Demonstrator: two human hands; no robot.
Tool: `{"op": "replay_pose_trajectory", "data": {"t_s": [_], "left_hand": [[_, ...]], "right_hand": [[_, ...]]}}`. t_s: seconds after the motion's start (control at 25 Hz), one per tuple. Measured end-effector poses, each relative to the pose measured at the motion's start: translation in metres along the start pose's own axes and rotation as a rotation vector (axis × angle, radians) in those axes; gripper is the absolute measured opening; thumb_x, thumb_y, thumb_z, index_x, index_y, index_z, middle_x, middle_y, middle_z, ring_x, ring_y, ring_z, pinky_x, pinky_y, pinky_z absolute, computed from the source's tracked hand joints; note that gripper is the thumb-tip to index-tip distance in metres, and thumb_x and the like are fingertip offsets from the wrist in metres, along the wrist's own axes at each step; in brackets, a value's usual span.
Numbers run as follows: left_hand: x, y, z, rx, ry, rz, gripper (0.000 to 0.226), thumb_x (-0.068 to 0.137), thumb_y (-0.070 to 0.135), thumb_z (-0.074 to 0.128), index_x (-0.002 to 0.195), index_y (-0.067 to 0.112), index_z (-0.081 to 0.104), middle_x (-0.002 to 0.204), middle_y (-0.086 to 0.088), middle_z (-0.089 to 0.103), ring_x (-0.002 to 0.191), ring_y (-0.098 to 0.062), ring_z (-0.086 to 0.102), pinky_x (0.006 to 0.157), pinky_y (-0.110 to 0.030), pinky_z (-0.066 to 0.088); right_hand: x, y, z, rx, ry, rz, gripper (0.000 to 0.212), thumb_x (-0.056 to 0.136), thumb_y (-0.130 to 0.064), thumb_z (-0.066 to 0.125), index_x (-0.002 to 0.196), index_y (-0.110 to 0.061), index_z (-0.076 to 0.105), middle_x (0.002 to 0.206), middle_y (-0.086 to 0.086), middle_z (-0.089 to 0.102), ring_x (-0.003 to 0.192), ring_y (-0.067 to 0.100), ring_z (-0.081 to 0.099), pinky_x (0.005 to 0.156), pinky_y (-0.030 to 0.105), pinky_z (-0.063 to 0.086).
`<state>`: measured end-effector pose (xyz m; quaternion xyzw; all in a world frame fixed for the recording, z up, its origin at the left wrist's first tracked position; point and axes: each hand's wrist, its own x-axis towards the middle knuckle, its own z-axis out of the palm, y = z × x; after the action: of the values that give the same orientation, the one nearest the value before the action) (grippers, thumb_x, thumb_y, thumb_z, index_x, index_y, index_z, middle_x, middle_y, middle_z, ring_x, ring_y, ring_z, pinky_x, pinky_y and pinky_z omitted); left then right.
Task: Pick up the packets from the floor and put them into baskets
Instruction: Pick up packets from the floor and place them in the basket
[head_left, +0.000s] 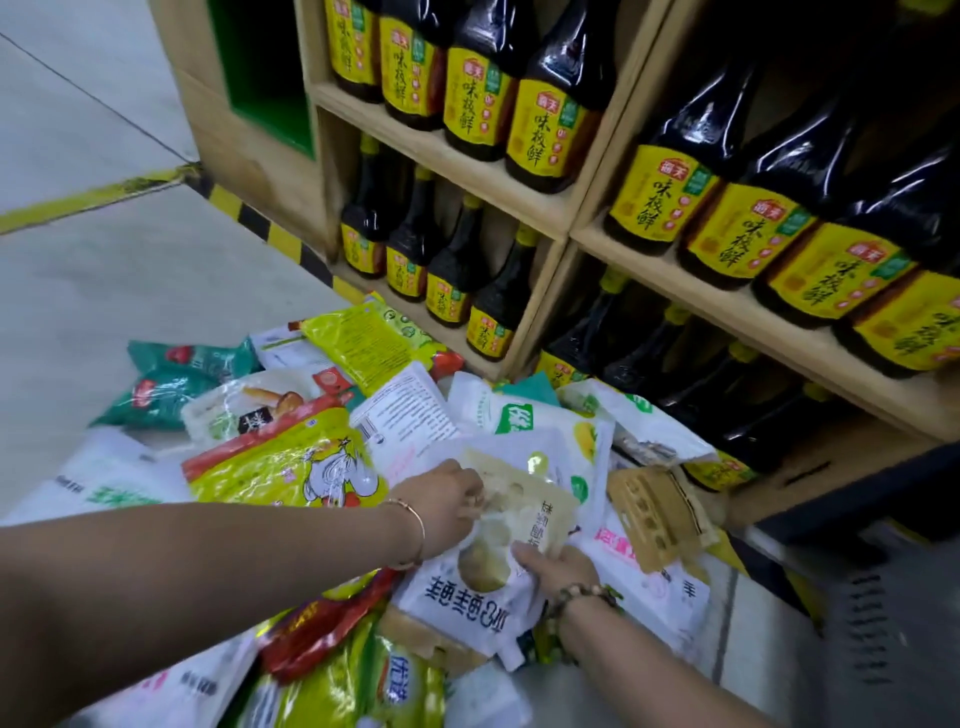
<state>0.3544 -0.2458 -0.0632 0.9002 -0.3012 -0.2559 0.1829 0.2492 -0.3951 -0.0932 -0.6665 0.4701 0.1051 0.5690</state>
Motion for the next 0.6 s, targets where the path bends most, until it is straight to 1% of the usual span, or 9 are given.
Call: {"op": "replay_pose_trajectory", "data": {"t_s": [0.08, 0.16, 0.24, 0.32, 0.44, 0.48, 0.52, 0.56, 0.6], "left_hand": [[-0.001, -0.004, -0.001, -0.175, 0.046, -0.066, 0.033, 0.087, 0.027, 0.057, 0.119, 0.021, 0.051, 0.118, -0.004, 0.051, 0.099, -0.023, 0.056, 0.078, -0.025, 0.041], [-0.003, -0.009, 0.002, -0.323, 0.073, -0.143, 0.043, 0.084, 0.03, 0.063, 0.123, 0.02, 0.05, 0.115, -0.003, 0.058, 0.1, -0.02, 0.056, 0.077, -0.023, 0.039], [-0.006, -0.012, 0.008, -0.485, 0.093, -0.236, 0.051, 0.081, 0.029, 0.069, 0.127, 0.019, 0.048, 0.11, -0.003, 0.06, 0.102, -0.022, 0.057, 0.082, -0.024, 0.041], [-0.008, -0.012, 0.014, -0.693, 0.131, -0.3, 0.051, 0.078, 0.028, 0.073, 0.123, 0.019, 0.05, 0.103, -0.003, 0.06, 0.098, -0.023, 0.058, 0.083, -0.028, 0.046], [-0.009, 0.0, 0.018, -0.941, 0.083, -0.31, 0.045, 0.076, 0.03, 0.076, 0.114, 0.019, 0.055, 0.097, 0.003, 0.063, 0.085, -0.015, 0.063, 0.07, -0.02, 0.051], [-0.008, 0.006, 0.02, -1.084, 0.018, -0.314, 0.042, 0.077, 0.029, 0.075, 0.112, 0.014, 0.057, 0.097, 0.0, 0.066, 0.083, -0.017, 0.065, 0.071, -0.022, 0.054], [-0.008, 0.012, 0.021, -1.197, -0.061, -0.32, 0.041, 0.078, 0.027, 0.074, 0.112, 0.01, 0.06, 0.1, -0.006, 0.068, 0.086, -0.022, 0.067, 0.078, -0.029, 0.055], [-0.007, 0.017, 0.023, -1.245, -0.126, -0.317, 0.041, 0.078, 0.027, 0.073, 0.113, 0.008, 0.062, 0.105, -0.01, 0.069, 0.092, -0.026, 0.067, 0.086, -0.036, 0.054], [-0.008, 0.021, 0.024, -1.211, -0.165, -0.306, 0.041, 0.078, 0.028, 0.073, 0.113, 0.009, 0.063, 0.108, -0.012, 0.069, 0.096, -0.027, 0.066, 0.09, -0.039, 0.051]], "right_hand": [[0.003, 0.003, -0.006, 0.126, 0.003, -0.047, 0.07, 0.079, -0.025, 0.073, 0.134, 0.005, 0.043, 0.137, 0.021, 0.047, 0.119, 0.038, 0.05, 0.1, 0.049, 0.041], [0.001, 0.006, -0.014, 0.199, 0.016, -0.084, 0.044, 0.081, -0.017, 0.071, 0.118, 0.001, 0.058, 0.117, 0.02, 0.063, 0.105, 0.034, 0.06, 0.095, 0.051, 0.046], [0.002, 0.008, -0.024, 0.252, 0.048, -0.11, 0.023, 0.082, -0.013, 0.069, 0.104, -0.006, 0.064, 0.104, 0.015, 0.069, 0.096, 0.032, 0.064, 0.091, 0.051, 0.048], [0.003, 0.008, -0.037, 0.309, 0.074, -0.095, 0.023, 0.084, -0.015, 0.068, 0.105, -0.007, 0.066, 0.101, 0.014, 0.07, 0.095, 0.033, 0.065, 0.092, 0.052, 0.048], [0.005, 0.008, -0.048, 0.398, 0.025, -0.078, 0.026, 0.085, -0.018, 0.065, 0.108, -0.005, 0.066, 0.1, 0.015, 0.071, 0.095, 0.035, 0.066, 0.092, 0.053, 0.048], [0.002, 0.006, -0.047, 0.443, -0.007, -0.071, 0.025, 0.086, -0.017, 0.064, 0.108, -0.004, 0.065, 0.099, 0.017, 0.071, 0.093, 0.036, 0.067, 0.09, 0.052, 0.049], [0.001, 0.005, -0.046, 0.488, -0.033, -0.072, 0.025, 0.086, -0.017, 0.063, 0.107, -0.003, 0.065, 0.098, 0.018, 0.071, 0.091, 0.036, 0.067, 0.086, 0.05, 0.052], [-0.001, 0.004, -0.044, 0.515, -0.053, -0.079, 0.025, 0.086, -0.017, 0.063, 0.106, -0.003, 0.066, 0.097, 0.018, 0.071, 0.089, 0.036, 0.068, 0.081, 0.047, 0.053], [-0.002, 0.002, -0.042, 0.535, -0.067, -0.089, 0.025, 0.085, -0.017, 0.063, 0.106, -0.003, 0.066, 0.097, 0.017, 0.071, 0.088, 0.035, 0.068, 0.079, 0.046, 0.054]]}}
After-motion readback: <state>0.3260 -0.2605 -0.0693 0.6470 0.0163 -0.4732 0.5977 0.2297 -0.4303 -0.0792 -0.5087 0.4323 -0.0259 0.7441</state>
